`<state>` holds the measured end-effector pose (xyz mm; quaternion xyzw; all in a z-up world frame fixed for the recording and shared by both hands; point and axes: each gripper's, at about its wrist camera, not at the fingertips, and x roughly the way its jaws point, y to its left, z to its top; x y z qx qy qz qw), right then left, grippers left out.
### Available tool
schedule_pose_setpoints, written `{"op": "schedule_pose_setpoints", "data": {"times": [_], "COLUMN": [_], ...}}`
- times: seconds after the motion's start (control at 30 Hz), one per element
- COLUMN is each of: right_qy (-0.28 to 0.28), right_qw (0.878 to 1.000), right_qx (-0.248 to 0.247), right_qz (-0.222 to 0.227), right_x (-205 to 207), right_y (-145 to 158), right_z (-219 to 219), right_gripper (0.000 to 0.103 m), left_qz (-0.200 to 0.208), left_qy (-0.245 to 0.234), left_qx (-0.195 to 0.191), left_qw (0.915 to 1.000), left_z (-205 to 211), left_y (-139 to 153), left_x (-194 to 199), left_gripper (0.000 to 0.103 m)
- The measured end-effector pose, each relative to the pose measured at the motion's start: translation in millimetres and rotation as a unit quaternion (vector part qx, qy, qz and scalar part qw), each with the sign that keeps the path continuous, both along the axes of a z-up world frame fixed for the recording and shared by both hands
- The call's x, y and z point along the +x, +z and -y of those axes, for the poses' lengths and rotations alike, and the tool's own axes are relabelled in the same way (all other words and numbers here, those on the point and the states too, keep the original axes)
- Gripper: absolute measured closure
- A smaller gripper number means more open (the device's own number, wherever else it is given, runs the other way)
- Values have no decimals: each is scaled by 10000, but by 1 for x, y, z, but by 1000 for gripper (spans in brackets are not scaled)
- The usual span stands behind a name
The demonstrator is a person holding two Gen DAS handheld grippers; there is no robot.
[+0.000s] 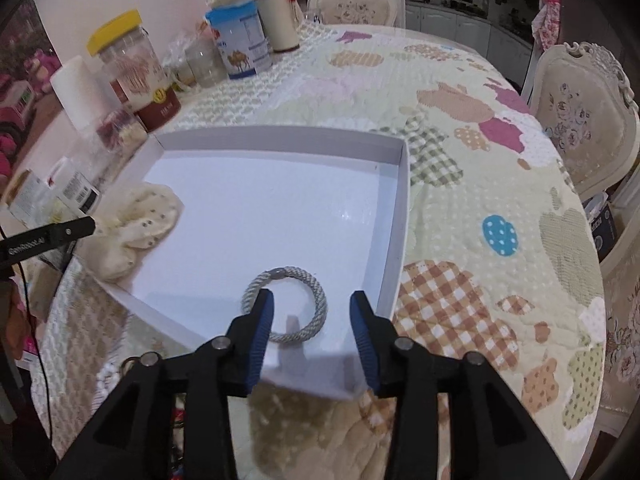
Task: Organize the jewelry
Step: 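Release the scrunchie into the white tray with the left while the right drops the tie, then withdraw both open tools from the tray back toward the remaining jewelry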
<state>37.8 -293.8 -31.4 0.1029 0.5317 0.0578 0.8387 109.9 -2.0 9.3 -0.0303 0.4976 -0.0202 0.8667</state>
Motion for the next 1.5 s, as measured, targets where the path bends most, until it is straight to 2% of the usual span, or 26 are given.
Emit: {"op": "schedule_pose_setpoints", "data": {"times": [0.33, 0.67, 1.1, 1.5], "right_qy": [-137, -37, -91, -165], "right_qw": [9994, 9989, 9992, 9995], "right_qx": [143, 111, -25, -84], "right_qz": [290, 458, 395, 253], "right_x": [-45, -91, -141, -180], "right_y": [38, 64, 70, 63], "right_z": [-1, -14, -17, -20], "right_gripper": [46, 43, 40, 39], "left_qz": [447, 691, 394, -154], "left_qy": [-118, -297, -647, -1227], "left_qx": [121, 203, -52, -226], "left_qw": [9989, 9970, 9971, 9921], "left_z": [-6, -12, -30, -22], "left_y": [31, 50, 43, 11], "left_x": [-41, -92, -155, -204], "left_gripper": [64, 64, 64, 64]}}
